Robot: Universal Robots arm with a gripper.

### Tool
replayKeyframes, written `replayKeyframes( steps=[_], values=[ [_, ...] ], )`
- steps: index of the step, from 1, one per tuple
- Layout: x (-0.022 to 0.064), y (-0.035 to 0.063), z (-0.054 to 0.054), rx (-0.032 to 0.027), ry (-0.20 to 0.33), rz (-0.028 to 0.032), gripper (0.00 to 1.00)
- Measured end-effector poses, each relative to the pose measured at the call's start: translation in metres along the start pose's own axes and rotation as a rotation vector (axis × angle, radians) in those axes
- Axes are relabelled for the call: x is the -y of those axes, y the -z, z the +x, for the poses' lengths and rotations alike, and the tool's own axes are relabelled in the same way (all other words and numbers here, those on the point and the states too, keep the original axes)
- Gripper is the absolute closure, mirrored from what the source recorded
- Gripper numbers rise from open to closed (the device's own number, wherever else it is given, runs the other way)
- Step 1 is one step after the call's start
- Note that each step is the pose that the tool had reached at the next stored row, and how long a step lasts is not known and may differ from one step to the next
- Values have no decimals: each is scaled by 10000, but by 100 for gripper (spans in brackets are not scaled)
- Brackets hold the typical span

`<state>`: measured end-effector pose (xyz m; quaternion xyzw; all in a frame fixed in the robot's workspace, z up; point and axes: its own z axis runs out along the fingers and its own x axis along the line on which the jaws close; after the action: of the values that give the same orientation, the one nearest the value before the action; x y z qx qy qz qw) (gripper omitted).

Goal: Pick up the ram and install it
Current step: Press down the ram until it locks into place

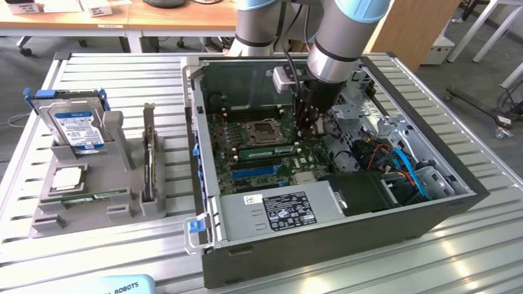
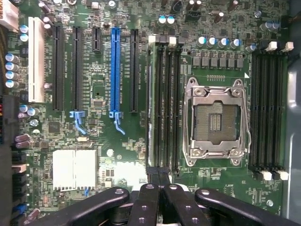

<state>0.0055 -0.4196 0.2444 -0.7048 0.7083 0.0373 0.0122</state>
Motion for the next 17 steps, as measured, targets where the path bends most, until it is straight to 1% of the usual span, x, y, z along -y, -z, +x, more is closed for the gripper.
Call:
replayKeyframes(
  steps=[2,7,17],
  values=[
    [1,-6,-18,2,1,0,90],
    [0,-12,-19,2,0,0,90],
    [4,-111,-12,1,0,0,90]
  ],
)
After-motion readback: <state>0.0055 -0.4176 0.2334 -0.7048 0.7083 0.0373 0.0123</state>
